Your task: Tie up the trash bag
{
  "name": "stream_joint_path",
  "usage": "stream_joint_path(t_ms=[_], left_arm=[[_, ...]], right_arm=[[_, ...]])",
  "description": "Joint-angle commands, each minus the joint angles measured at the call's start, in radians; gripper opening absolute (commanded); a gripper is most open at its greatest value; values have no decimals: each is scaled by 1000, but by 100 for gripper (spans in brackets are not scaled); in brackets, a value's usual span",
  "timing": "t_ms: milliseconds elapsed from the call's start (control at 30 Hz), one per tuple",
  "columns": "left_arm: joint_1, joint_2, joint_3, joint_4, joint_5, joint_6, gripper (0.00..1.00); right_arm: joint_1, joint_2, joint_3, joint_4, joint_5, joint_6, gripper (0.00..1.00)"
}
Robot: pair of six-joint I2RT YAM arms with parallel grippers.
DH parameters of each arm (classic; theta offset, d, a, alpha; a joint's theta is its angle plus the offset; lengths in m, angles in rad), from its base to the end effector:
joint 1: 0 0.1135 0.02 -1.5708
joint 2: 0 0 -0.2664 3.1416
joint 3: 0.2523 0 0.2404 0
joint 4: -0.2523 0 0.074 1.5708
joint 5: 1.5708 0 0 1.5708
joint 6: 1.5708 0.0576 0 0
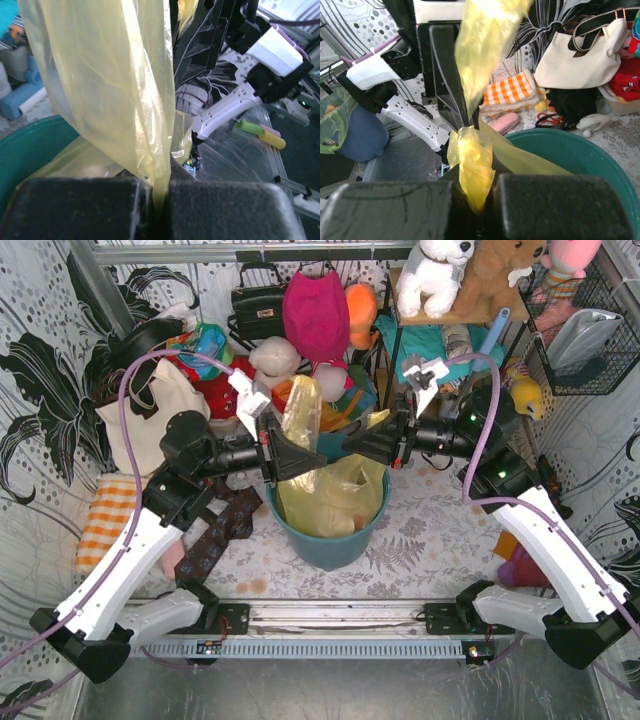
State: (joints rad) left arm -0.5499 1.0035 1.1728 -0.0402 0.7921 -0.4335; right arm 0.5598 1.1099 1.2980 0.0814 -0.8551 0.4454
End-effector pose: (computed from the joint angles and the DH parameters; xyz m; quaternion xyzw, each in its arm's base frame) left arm 0.1574 -0.1445 0.4513 0.3247 0.5910 -0.5517 0.4908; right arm 0.1690 0.1572 0.4844 -0.3609 0.5314 0.5689 0.5135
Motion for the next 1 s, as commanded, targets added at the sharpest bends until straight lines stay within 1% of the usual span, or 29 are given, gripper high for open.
stream_joint_path(t_ms=[0,133,233,367,500,533,667,700,767,833,967], left_arm=[[-21,53,76,-161,130,111,0],[-64,112,154,-356,157,237,0],[-92,139,188,-449,162,305,0],[-101,165,204,-522,156,362,0],[-101,172,212,-560,171,398,0],[-101,173,212,-563,176,405,0],[-101,172,214,-559,164,406,0],[-101,173,214,-556,164,404,0],[-100,175,214,-555,162,400,0],[-101,173,211,-549,161,395,0],[-100,160,200,-532,154,383,0]], right_arm=[[64,10,64,-87,71,-86,0],[127,29,80,-102,107,-109,0],[167,51,101,-116,120,-122,0],[196,69,151,-189,129,-158,0],[198,56,157,-219,133,-162,0],[198,53,156,-227,139,-164,2],[198,31,154,-239,202,-153,36],[198,27,157,-247,212,-151,42],[198,15,168,-269,243,-151,52],[198,-11,158,-285,298,-144,57],[198,-98,78,-281,378,-124,65]])
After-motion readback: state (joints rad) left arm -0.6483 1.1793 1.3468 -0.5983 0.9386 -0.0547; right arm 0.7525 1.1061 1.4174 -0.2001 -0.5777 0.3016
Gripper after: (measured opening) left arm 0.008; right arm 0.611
